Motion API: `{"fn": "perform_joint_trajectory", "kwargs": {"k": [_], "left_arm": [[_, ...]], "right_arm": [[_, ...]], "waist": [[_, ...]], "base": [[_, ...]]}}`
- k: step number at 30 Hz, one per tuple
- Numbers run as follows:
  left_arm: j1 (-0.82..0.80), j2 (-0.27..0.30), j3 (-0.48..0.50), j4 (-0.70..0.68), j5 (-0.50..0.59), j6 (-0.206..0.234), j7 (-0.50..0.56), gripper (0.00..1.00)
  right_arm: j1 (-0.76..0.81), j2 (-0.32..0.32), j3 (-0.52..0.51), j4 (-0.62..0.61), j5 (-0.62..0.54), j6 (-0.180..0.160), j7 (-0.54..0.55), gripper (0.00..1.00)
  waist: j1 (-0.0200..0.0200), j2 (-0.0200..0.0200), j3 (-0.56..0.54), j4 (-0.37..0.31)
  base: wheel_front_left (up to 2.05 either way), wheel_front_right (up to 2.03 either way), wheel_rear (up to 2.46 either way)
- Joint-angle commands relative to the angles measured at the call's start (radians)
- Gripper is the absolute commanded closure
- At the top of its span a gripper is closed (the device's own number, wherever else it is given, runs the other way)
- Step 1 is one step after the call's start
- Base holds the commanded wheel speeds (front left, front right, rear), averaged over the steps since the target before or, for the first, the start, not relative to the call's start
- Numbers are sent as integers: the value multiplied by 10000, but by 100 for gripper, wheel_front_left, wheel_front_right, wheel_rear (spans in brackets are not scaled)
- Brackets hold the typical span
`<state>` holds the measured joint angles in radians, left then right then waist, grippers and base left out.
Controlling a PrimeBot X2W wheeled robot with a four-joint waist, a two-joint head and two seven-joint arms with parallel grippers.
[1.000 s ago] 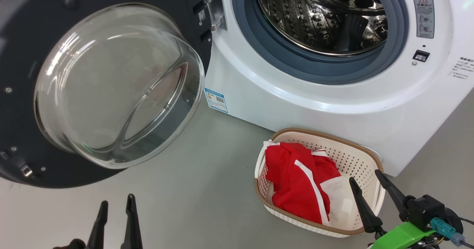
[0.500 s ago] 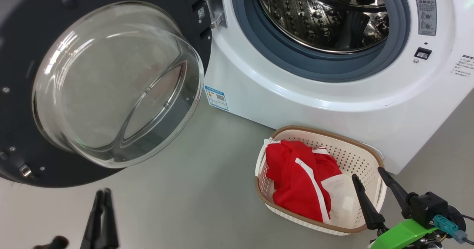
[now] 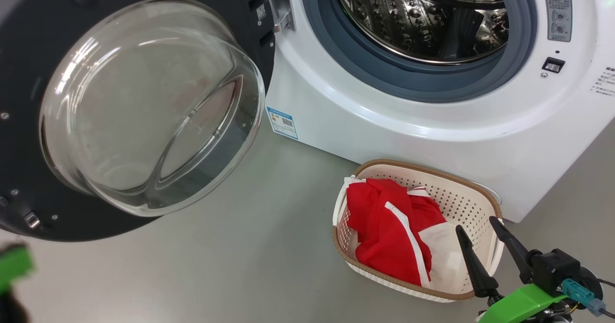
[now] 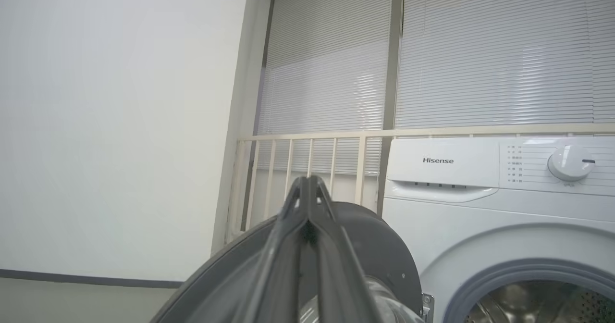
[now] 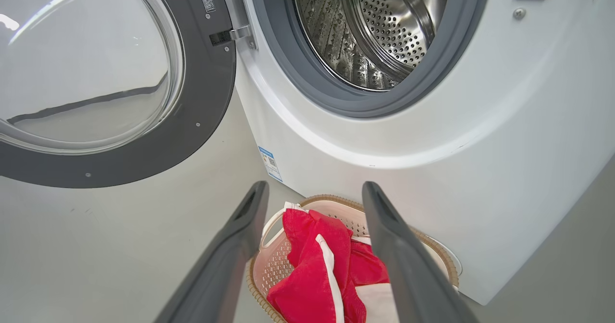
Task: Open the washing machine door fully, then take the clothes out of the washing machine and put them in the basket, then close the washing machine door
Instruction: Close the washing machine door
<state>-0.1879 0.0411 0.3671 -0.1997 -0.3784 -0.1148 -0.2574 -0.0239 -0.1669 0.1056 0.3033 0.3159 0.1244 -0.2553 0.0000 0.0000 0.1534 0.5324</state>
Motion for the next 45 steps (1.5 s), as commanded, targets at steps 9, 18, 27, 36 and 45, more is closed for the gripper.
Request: {"fn": "perform_joint_trajectory", "kwargs": {"k": [9, 18, 27, 36, 45], "left_arm": [[-3383, 3208, 1448, 2192, -2358, -155, -24, 100], [-5415, 4911, 1865, 6862, -4657, -157, 1948, 100], [-6861, 5667, 1113, 10305, -5704, -41, 5817, 100], [-7083, 5668, 280, 10828, -6088, -120, 8333, 100], [-6644, 5472, 171, 10409, -6759, -151, 9484, 100]], "right_arm": [[14, 48, -75, -366, -45, 63, -65, 0], [208, 172, -363, -543, -135, 63, -65, 0], [365, 183, -524, -663, -200, 63, -65, 0], [430, 192, -604, -745, -221, 63, -65, 0], [499, 257, -712, -774, -252, 63, -65, 0]], "waist": [[0, 0, 65, -8], [0, 0, 182, -7], [0, 0, 363, 50], [0, 0, 472, 85], [0, 0, 466, 57]], "base": [[0, 0, 0], [0, 0, 0], [0, 0, 0], [0, 0, 0], [0, 0, 0]]}}
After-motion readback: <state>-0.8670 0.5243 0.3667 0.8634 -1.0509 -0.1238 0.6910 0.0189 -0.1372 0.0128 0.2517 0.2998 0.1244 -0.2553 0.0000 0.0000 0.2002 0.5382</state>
